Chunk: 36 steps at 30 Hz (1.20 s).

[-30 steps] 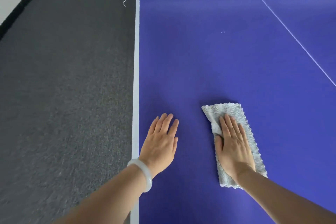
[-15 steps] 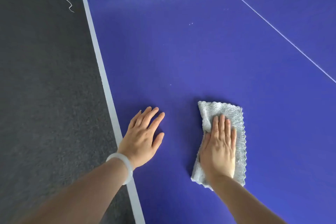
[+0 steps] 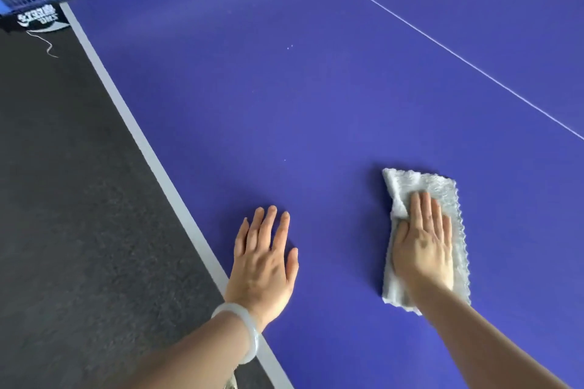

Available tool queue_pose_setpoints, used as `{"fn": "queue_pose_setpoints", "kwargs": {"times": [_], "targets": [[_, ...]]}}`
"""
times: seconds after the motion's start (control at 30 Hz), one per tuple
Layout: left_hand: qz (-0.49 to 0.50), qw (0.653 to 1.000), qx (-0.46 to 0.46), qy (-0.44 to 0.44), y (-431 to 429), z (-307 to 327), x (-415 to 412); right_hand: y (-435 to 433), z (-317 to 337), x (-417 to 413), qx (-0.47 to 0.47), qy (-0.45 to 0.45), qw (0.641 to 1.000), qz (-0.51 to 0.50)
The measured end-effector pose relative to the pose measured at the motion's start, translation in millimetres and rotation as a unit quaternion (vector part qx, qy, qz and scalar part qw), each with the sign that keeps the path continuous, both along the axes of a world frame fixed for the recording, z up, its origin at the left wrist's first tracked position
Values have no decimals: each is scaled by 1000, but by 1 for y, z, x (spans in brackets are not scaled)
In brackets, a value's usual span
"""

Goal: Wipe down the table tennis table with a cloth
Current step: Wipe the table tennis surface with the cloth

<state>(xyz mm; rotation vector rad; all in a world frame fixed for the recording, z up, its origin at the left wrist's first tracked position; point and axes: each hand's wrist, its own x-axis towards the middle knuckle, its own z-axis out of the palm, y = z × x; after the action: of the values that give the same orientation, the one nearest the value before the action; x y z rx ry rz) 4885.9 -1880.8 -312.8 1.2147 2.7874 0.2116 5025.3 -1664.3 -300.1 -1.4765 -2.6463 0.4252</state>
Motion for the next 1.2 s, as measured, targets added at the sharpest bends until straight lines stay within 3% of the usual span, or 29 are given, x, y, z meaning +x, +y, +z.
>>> {"fn": "queue_pose_setpoints", "kwargs": {"times": [0.07, 0.13, 0.23, 0.37, 0.5, 0.67, 0.8, 0.97, 1.2], "targets": [[-3, 1000, -2, -9, -1, 1, -1, -26, -1, -37, -13, 7, 999, -33], [-11, 1000, 6, -18, -2, 3, -2, -64, -3, -46, -8, 16, 1000, 19], [-20, 998, 32, -47, -5, 10, -5, -121, 0, -18, 15, 25, 995, 95], [-51, 983, 104, -143, -14, 15, -20, -150, 5, 10, 50, 67, 993, 86], [-121, 977, 154, -78, -28, 20, -86, -149, 9, 3, 49, 57, 995, 62], [-84, 994, 64, -10, -21, 15, -191, -145, 7, 8, 26, 36, 996, 77], [-97, 994, 44, 2, -26, 3, -219, -144, 3, 2, 31, 36, 997, 60], [-86, 992, 92, -13, -28, -4, -222, -123, -8, -91, -9, 9, 997, -80], [-82, 992, 96, -11, -28, -7, -225, -61, -15, -236, -14, 22, 999, 35]]}}
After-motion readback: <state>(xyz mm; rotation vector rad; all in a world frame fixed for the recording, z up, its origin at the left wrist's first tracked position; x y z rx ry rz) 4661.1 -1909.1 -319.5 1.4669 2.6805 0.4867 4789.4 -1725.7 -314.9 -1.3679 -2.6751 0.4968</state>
